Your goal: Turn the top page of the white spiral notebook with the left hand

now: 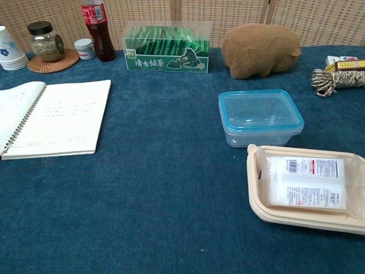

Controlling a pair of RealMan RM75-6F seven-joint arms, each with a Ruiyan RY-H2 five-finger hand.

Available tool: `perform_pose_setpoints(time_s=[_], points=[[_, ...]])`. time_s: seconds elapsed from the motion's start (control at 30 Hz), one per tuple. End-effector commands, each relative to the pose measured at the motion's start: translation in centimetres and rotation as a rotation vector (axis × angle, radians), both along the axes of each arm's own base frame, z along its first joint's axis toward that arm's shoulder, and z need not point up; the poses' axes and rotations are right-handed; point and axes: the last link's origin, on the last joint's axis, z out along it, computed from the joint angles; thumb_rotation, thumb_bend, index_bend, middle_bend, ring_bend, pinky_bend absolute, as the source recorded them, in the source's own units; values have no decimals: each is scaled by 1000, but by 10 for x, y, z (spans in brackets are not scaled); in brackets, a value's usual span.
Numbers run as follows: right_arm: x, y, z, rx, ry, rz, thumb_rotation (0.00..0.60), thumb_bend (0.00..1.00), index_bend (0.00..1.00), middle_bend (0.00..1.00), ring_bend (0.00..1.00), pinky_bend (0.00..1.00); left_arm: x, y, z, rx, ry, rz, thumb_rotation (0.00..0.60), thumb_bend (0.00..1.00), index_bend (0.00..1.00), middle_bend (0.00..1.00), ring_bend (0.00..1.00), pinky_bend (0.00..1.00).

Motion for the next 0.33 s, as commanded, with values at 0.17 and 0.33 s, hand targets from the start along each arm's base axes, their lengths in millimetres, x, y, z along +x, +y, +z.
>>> perform_pose_setpoints(time_s=[0.17,0.33], points=[[6,-6,-3,15,46,-57,600,144,193,227,158,306,23,-4,0,-108,97,-145,600,378,0,14,0,0],[5,-6,-4,16,50,-66,600,145,198,227,158,305,28,-1,-1,-113,89,-161,600,377,0,16,0,0]])
